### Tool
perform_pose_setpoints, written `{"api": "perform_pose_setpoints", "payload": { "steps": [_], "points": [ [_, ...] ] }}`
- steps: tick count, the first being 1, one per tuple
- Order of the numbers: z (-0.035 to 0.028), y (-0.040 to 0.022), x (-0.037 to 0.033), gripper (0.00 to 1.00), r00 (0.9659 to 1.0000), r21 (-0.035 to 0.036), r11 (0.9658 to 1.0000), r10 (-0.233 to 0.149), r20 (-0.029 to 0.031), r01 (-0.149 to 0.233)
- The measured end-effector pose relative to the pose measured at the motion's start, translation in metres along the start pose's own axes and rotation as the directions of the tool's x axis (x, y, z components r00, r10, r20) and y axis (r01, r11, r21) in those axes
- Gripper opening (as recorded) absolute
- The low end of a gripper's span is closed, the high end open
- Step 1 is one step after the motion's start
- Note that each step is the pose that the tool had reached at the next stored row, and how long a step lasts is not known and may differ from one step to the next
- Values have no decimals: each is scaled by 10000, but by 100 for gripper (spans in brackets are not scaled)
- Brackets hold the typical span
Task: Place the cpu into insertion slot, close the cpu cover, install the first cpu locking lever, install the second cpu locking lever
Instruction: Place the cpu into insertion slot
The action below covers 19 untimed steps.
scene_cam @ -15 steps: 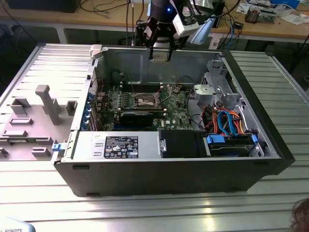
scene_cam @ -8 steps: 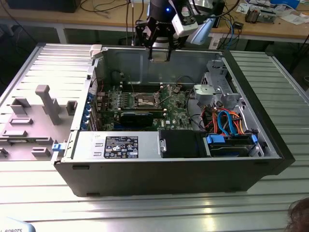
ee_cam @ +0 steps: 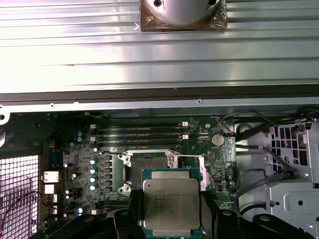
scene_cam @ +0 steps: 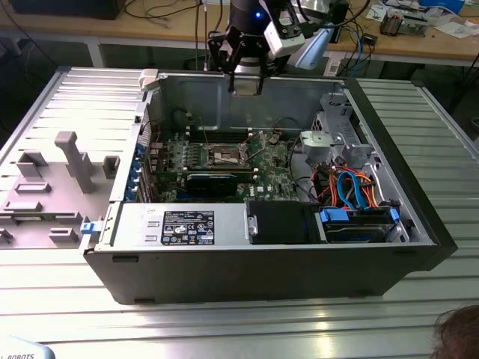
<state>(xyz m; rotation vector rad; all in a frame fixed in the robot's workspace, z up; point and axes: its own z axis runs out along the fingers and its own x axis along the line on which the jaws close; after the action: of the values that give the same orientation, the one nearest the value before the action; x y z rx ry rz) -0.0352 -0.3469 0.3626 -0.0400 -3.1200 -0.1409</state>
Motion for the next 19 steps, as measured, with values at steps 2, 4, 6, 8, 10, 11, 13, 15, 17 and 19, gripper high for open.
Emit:
{"api": "perform_pose_setpoints", "payload": {
  "steps": [2,4,6,8,10,11,13,15,17,19],
  "points": [
    [1,0,7,54,10000,-1,10000,0,0,0],
    [1,0,13,54,10000,-1,10000,0,0,0],
    [1,-1,18,54,10000,-1,10000,0,0,0],
    [1,-1,22,54,10000,-1,10000,0,0,0],
    [1,-1,28,54,10000,-1,10000,-1,0,1],
    [1,-1,32,54,10000,-1,10000,0,0,0],
    [1,-1,36,54,10000,-1,10000,0,0,0],
    [2,-1,45,54,10000,-1,10000,1,0,-1],
    [2,-2,55,54,10000,-1,10000,0,0,0],
    [2,-2,59,54,10000,-1,10000,0,0,0]
  ]
}}
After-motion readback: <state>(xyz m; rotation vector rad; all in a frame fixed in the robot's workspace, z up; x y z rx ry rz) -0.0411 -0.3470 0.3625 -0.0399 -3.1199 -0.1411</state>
